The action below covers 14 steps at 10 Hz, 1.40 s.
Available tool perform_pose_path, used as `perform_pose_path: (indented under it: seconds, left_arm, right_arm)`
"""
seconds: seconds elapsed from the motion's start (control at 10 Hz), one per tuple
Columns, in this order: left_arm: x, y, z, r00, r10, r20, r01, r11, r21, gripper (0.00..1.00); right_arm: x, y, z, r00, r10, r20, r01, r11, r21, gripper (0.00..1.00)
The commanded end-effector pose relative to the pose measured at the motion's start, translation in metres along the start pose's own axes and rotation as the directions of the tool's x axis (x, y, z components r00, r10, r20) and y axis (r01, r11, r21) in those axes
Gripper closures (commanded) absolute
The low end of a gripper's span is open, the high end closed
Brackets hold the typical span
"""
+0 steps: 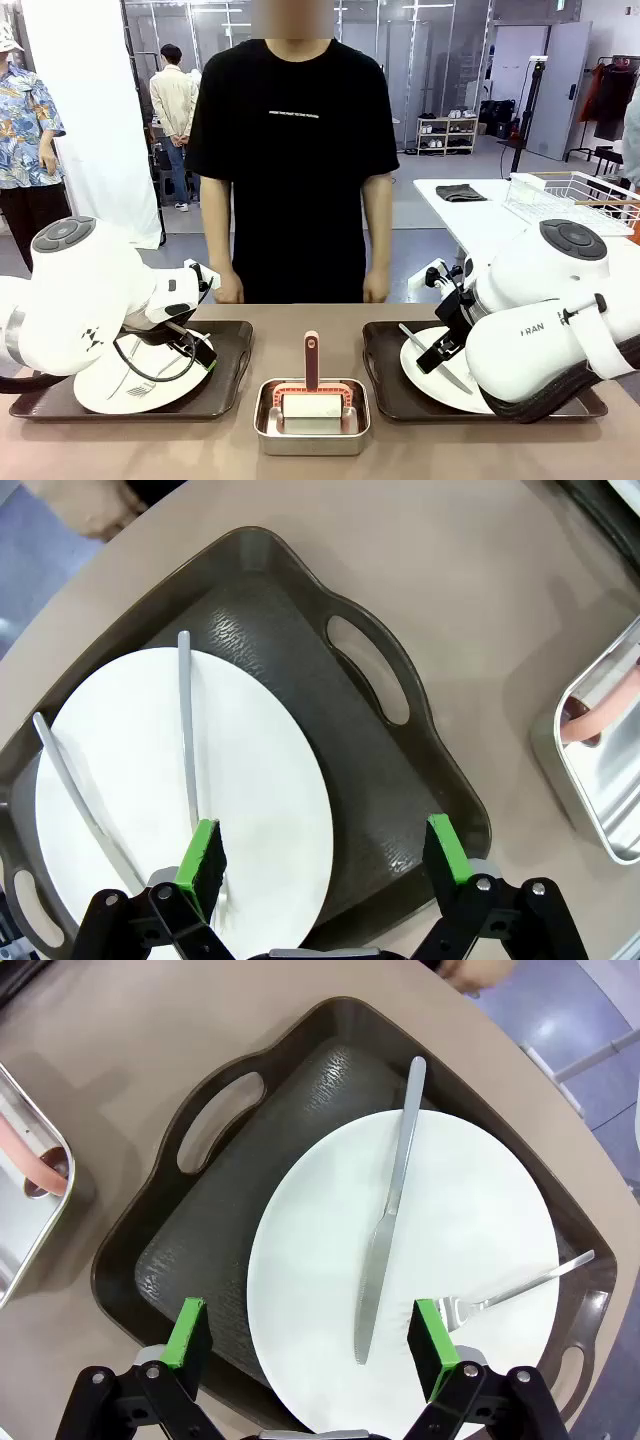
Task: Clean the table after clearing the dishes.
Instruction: When the left (or right) Handle tray is removed, use the left hand (or right hand) to clean the left (or right) side of the table with the Lint Roller.
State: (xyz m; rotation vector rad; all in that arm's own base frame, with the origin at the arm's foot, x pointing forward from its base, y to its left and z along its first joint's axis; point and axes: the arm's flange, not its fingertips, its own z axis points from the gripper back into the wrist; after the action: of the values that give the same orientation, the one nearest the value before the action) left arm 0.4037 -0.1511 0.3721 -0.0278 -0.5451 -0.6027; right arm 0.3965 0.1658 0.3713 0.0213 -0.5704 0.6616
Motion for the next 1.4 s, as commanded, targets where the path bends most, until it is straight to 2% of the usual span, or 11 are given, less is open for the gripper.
perform_pose_path:
  seconds: [0.0, 1.1, 1.3]
  left_arm:
    - [0.000, 0.000, 0.000, 1.000, 0.000, 0.000, 0.000, 1.000, 0.000, 0.00]
    - [0.000, -0.001, 0.000, 1.000, -0.001, 0.000, 0.001, 1.000, 0.000, 0.00]
    - [0.015, 0.010, 0.001, 0.999, -0.001, -0.046, -0.003, 0.997, -0.072, 0.00]
  right_arm:
    - [0.000, 0.000, 0.000, 1.000, 0.000, 0.000, 0.000, 1.000, 0.000, 0.00]
    - [0.000, -0.001, 0.000, 1.000, 0.000, 0.000, 0.000, 1.000, -0.001, 0.00]
    - [0.019, -0.013, 0.007, 0.999, -0.049, -0.015, 0.050, 0.995, 0.084, 0.00]
